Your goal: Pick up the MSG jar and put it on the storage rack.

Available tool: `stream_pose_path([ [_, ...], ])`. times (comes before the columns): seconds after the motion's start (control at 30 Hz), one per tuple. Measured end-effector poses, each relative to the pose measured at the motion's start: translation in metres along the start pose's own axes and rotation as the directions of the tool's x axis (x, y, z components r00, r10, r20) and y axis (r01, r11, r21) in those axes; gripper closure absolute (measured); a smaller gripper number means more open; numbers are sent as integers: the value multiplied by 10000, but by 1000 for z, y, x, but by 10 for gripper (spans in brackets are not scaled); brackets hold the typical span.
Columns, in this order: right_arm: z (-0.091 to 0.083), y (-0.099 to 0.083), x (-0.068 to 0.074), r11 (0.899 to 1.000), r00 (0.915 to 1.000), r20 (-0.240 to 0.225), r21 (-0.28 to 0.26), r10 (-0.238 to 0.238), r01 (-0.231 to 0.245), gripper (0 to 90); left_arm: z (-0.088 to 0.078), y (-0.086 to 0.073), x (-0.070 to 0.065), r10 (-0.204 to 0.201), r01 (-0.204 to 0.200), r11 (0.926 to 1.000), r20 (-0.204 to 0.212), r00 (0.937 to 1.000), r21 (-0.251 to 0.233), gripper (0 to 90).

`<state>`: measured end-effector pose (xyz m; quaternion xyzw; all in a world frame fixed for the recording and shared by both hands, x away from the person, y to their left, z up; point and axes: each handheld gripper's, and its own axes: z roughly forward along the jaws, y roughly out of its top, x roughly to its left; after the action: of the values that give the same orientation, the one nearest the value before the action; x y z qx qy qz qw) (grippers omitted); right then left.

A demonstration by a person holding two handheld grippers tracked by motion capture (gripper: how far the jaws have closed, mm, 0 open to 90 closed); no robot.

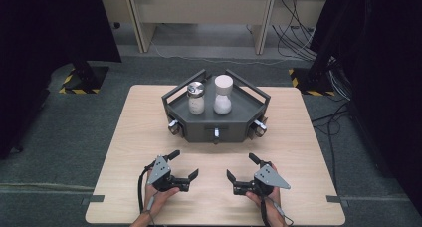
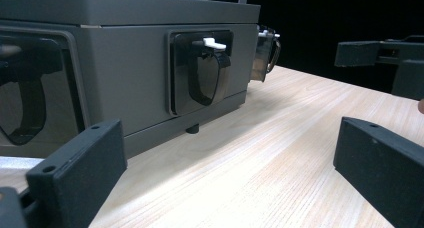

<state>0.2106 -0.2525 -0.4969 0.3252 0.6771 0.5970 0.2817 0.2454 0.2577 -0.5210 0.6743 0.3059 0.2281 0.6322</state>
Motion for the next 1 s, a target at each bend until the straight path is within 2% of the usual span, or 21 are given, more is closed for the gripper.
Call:
stream_pose_path([
  [0.37, -9, -5, -1, 9999, 9999, 42, 5, 132, -132, 9, -1, 0, 0, -3, 3, 10000, -69, 10000, -6, 0],
  [0.47, -9, -5, -2, 9997, 9996, 77, 15, 259, -259, 9, -1, 0, 0, 23, -23, 10000, -58, 10000, -26, 0],
  [1.0, -9, -5, -1, 9995, 9994, 177, 29, 302, -302, 11, -2, 0, -2, 144, -144, 9999, 66, 9999, -52, 0],
])
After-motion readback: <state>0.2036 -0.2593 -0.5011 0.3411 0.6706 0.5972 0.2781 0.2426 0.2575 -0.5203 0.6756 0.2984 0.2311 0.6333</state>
